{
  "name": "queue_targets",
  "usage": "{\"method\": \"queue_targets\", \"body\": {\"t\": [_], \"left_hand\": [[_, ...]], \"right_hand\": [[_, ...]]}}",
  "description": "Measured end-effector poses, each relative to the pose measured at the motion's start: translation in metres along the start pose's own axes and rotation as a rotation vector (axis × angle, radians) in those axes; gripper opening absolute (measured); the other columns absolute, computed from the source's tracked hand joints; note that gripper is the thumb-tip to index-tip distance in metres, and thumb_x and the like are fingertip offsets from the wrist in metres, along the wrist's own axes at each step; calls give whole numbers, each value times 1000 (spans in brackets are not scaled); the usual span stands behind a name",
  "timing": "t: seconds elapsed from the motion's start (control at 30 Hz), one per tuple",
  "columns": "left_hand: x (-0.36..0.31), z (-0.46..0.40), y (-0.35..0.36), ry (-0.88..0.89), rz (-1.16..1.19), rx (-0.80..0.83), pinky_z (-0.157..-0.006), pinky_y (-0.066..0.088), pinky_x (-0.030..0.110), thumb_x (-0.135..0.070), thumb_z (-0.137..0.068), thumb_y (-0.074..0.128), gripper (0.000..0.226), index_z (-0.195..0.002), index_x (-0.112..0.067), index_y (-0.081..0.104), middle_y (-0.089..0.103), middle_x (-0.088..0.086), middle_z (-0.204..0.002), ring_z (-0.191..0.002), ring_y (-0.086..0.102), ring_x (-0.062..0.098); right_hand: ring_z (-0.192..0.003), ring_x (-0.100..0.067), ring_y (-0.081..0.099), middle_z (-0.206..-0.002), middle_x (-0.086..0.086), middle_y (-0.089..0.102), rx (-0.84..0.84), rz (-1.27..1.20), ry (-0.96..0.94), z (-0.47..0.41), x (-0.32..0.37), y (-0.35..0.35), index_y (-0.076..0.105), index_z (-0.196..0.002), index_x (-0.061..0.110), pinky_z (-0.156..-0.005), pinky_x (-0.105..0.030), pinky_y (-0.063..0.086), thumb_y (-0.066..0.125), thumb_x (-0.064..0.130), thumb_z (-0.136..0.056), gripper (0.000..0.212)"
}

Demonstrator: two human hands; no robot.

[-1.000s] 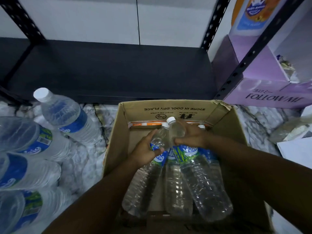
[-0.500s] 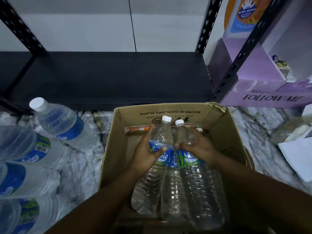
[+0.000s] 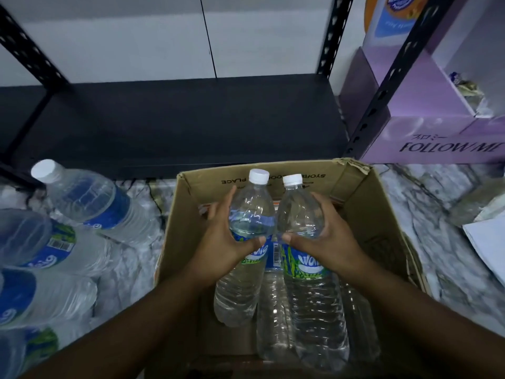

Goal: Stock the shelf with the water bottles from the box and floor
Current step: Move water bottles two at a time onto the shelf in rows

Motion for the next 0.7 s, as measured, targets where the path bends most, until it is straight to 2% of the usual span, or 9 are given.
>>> {"method": "queue_targets", "body": {"t": [0.07,0.17,0.27,0.37,0.43,0.5,0.57,0.63,0.7], "left_hand": [[-2,2,-3,30,-17,-46,-104,46,34,-20,-68,86,90,-132,-53,31,35,-17,-126,-119,46,0],[-1,5,-1,51,-9,-98,-104,47,37,-19,-68,87,88,-123,-61,32,30,-26,-122,-123,45,7],[-3,6,2,73,17,-94,-103,47,35,-16,-69,86,89,-128,-53,31,37,-32,-119,-123,47,6],[-1,7,3,41,85,-52,-94,53,30,-3,-72,82,84,-130,-37,32,50,-45,-106,-111,58,-3],[3,8,2,25,105,-48,-94,54,34,-5,-71,83,85,-128,-41,32,55,-34,-114,-111,60,2],[6,9,0,2,122,-54,-96,53,40,-11,-69,86,88,-130,-45,32,57,-23,-121,-114,60,6],[5,10,-2,-5,87,-66,-99,51,43,-26,-64,88,94,-137,-43,31,52,-23,-128,-120,56,8],[4,11,-2,3,40,-75,-101,49,42,-33,-61,88,100,-142,-40,30,46,-26,-132,-125,51,7],[2,12,0,27,9,-79,-102,48,42,-38,-59,87,99,-141,-41,31,45,-21,-134,-128,48,9]], "right_hand": [[-112,0,57,-121,18,58,9,11,-8,0,7,0,37,-139,27,-96,-30,50,89,41,-59,96],[-116,-5,55,-126,13,56,5,68,-54,1,14,0,33,-139,30,-95,-32,50,89,41,-60,98],[-120,2,47,-135,15,46,41,106,-76,6,18,5,27,-145,38,-92,-17,41,86,48,-60,103],[-117,3,49,-126,18,50,96,143,-100,7,25,7,27,-132,53,-82,-5,37,82,45,-64,88],[-117,5,47,-126,17,49,138,137,-84,7,23,8,25,-131,54,-81,-2,37,82,41,-67,86],[-118,2,48,-131,15,47,168,121,-59,6,20,8,25,-137,48,-87,-12,41,83,44,-65,92],[-118,0,50,-134,17,47,159,111,-49,4,20,5,31,-140,43,-92,-23,46,84,51,-57,98],[-113,2,53,-131,19,50,124,90,-59,5,22,2,38,-131,46,-90,-24,48,84,52,-53,90],[-112,3,53,-129,18,51,91,60,-67,6,23,0,39,-121,52,-87,-21,48,84,49,-53,82]]}}
Point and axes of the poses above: each hand's wrist, its own z-axis away from the middle knuckle, its own y-axis out of the palm, x = y × z, the point moved 8 cm from there along -z, towards the middle knuckle
